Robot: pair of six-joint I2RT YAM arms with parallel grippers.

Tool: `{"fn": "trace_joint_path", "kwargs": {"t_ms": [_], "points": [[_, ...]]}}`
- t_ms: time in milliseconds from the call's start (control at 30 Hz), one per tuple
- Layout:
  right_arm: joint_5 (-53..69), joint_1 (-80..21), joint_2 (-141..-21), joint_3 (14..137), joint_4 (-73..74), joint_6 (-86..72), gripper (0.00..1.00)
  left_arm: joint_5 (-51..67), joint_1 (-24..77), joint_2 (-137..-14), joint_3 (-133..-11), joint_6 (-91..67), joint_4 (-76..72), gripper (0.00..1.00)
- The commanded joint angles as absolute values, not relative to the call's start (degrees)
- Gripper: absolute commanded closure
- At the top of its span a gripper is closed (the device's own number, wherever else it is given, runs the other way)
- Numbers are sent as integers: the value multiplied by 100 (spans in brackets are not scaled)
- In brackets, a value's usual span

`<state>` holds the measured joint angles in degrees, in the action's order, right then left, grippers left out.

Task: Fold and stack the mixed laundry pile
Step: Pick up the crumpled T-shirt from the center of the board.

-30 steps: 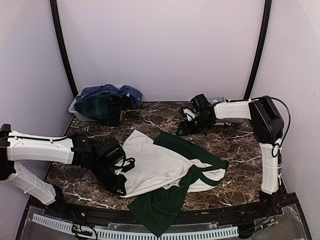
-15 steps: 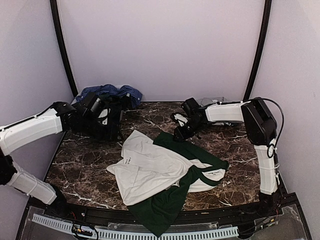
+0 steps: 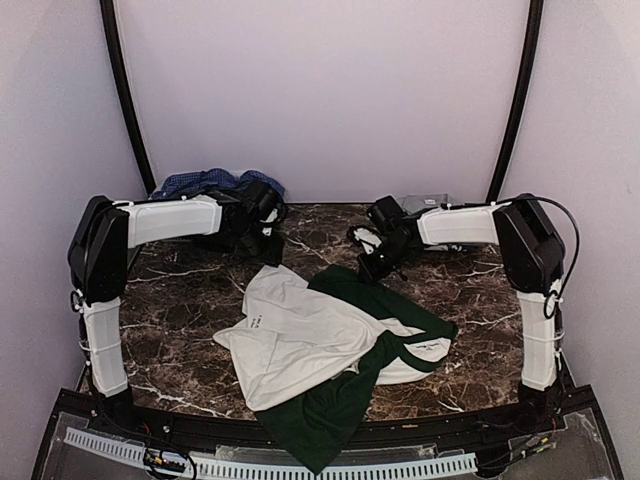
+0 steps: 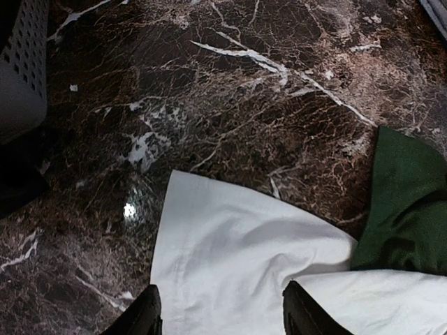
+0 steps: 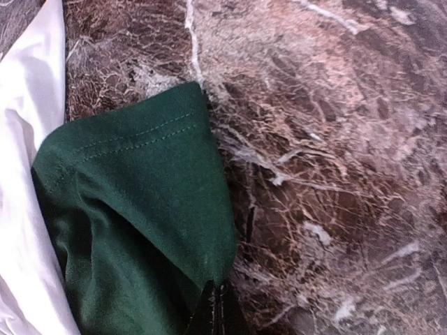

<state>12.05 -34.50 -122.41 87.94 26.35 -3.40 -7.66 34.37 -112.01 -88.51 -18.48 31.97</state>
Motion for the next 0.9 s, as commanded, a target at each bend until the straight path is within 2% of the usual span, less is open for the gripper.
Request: {"fn": "trace_joint_path", "kwargs": {"t_ms": [0,433,733,800,867], "points": [[650,-3414,-11544,8605,2502,-588,100,-1034,3234,-11795,-9442,-1438,3092,42],[358,-2996,-10883,8324,2478,-747,100,-546,2936,-12865,-10279,-715,3034,45],[158,-2775,-10468,8001,2447,-859,100,-194,2936,-13197,-10280,-611,3067,50],[104,-2748,-10387,7945,2447,-870,100,-205,2936,-13271,-10329,-604,3137,54],[72,-2722,-10307,7906,2449,-882,100,-262,2936,-13286,-10343,-608,3264,65]]}}
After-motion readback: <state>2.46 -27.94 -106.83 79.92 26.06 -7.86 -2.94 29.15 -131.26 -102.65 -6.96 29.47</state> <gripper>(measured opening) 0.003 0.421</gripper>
